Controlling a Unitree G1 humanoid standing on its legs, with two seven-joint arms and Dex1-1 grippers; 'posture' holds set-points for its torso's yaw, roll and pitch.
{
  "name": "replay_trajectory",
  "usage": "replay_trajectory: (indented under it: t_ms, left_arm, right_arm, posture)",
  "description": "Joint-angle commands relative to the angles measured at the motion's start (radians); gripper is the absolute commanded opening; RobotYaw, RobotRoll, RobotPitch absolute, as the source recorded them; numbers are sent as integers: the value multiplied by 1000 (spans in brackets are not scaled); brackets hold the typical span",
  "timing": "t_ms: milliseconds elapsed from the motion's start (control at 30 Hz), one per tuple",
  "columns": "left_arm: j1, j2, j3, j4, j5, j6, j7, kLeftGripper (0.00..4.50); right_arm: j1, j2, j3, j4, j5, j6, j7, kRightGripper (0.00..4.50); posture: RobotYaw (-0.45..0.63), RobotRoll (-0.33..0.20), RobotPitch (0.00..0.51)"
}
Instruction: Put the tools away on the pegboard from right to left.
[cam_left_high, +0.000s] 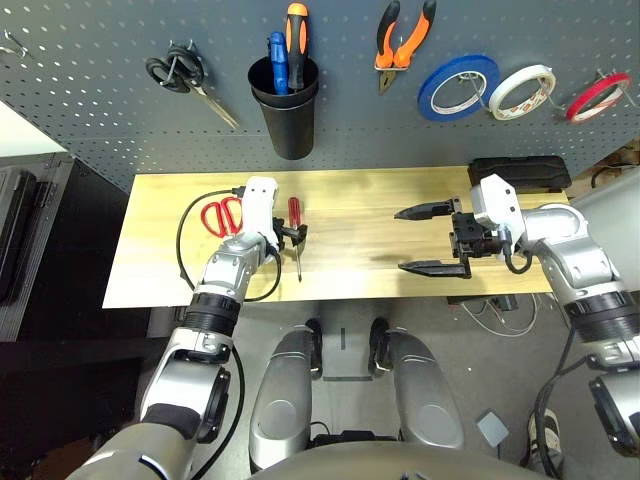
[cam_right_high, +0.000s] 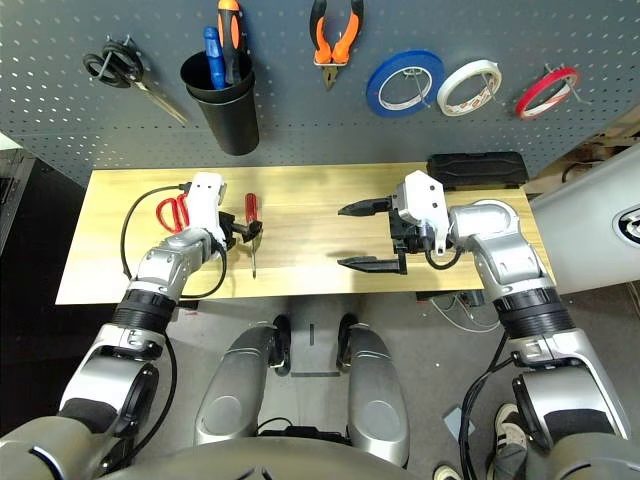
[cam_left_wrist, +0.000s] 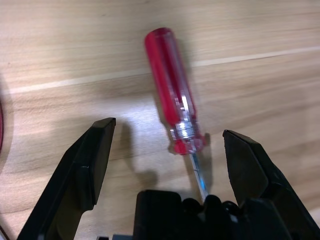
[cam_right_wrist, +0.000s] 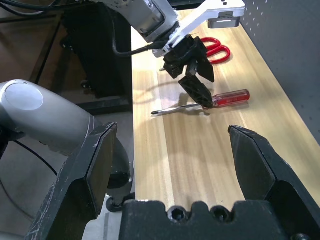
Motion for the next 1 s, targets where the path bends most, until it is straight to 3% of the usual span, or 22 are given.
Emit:
replay_trajectory:
  t_ms: [33,167,467,533,733,900,1000]
  left_arm:
    - [-23,-30,32,84,5,-5,41,4500]
    - [-45,-48,48,143,11,-17,61,4500]
    - [-70,-73,64,179,8,-8,65,1235]
    - [-65,-68,60,154,11,3,56,776]
    - [-23,-38,51,5,8,72,24,779]
    - [52,2,59,-247,-11,179,3,779]
    - [113,42,72,-405,-19,261,-3,779]
  right_arm:
    - [27,-7,4,-25,-4,18,-6,4476]
    - [35,-12,2,-38,-3,24,-10,4476]
    - [36,-23,-6,-22,-12,14,-16,4500]
    - [31,-26,-11,-5,-14,6,-17,4500]
    - [25,-27,-18,42,-18,-17,-15,4500]
    - [24,-32,-28,76,-19,-37,-7,4500]
    - [3,-10,-71,69,56,-2,5,4500]
  posture:
    - [-54,0,367]
    - [-62,0,367]
    - [-60,0,365]
    - [-55,0,359]
    - [-47,0,342]
    - [-25,0,318]
    - [-13,0,305]
